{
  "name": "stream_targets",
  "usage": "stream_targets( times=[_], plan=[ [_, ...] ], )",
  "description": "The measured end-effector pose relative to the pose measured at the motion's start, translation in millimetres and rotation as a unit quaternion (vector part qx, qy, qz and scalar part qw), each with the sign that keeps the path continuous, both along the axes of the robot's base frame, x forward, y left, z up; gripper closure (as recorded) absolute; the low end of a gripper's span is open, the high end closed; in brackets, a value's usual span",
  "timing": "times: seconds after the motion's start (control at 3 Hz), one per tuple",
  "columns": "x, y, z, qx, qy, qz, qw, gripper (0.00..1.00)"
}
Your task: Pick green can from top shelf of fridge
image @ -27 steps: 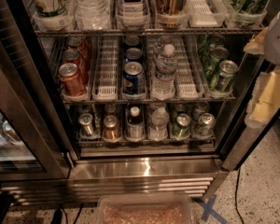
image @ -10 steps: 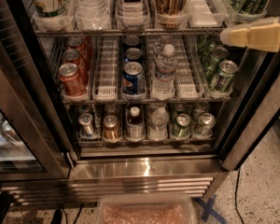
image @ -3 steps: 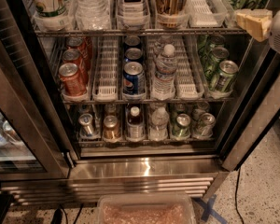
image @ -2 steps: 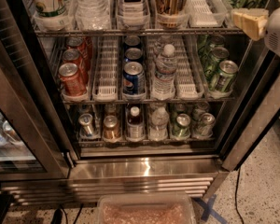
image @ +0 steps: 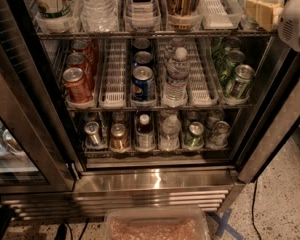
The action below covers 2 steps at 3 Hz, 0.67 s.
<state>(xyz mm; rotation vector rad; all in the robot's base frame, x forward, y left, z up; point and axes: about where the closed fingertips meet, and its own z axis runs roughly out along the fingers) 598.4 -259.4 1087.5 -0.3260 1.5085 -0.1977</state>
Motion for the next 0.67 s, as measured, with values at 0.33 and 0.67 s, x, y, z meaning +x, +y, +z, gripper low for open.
stream_targets(
  times=[0.33, 0.67],
  plan=[
    [1.5, -9.2, 4.3, 0.009, -0.008, -0.020, 0.9997, 0.26],
    [4.2, -21.5, 1.0, 0.015, -0.010, -0.044, 0.9989, 0.27]
  ],
)
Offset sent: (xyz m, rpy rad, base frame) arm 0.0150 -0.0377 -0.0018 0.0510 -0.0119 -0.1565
